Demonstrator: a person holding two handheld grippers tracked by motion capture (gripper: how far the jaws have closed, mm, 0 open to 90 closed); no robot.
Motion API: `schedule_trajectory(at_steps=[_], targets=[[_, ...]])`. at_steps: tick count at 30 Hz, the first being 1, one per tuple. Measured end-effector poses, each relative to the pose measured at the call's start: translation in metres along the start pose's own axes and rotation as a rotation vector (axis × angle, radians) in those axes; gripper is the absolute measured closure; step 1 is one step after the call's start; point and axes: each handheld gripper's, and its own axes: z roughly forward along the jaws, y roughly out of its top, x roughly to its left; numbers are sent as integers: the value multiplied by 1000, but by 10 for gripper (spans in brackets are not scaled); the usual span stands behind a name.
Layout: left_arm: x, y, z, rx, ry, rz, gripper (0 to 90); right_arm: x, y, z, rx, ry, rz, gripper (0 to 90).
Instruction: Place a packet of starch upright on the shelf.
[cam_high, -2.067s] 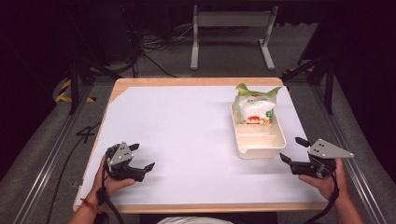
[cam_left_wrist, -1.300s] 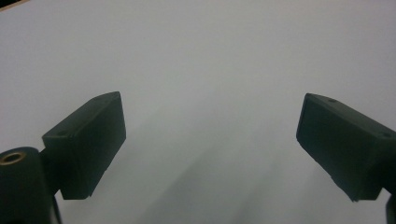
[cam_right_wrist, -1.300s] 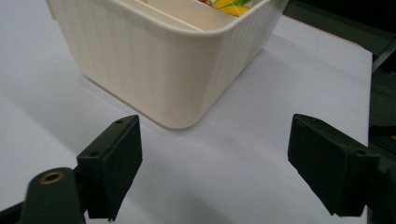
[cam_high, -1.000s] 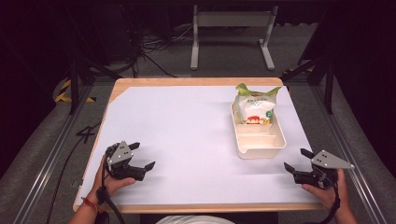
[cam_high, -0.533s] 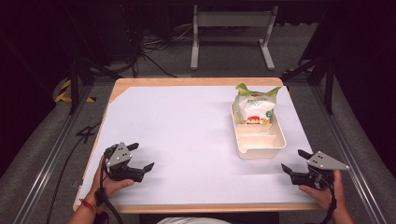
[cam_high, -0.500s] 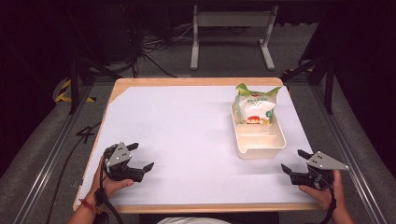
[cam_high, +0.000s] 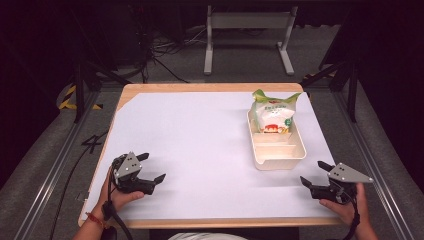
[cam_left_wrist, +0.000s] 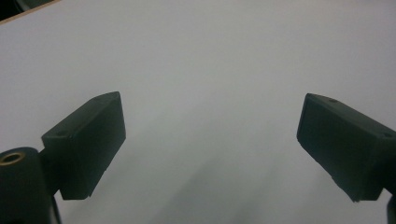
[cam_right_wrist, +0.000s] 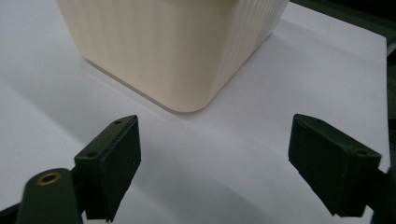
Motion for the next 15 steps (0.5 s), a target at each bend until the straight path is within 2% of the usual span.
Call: schedule_trajectory(at_steps=[7,10,15], targets=[[0,0,1,3,-2,-1,89,0,-1,0,0,5,3,168],[0,1,2,4,-3,0,90,0,-1,0,-9,27,4,167],[-1,1,2,1,-3,-5,90,1,-1,0,-5,32,-2,167]])
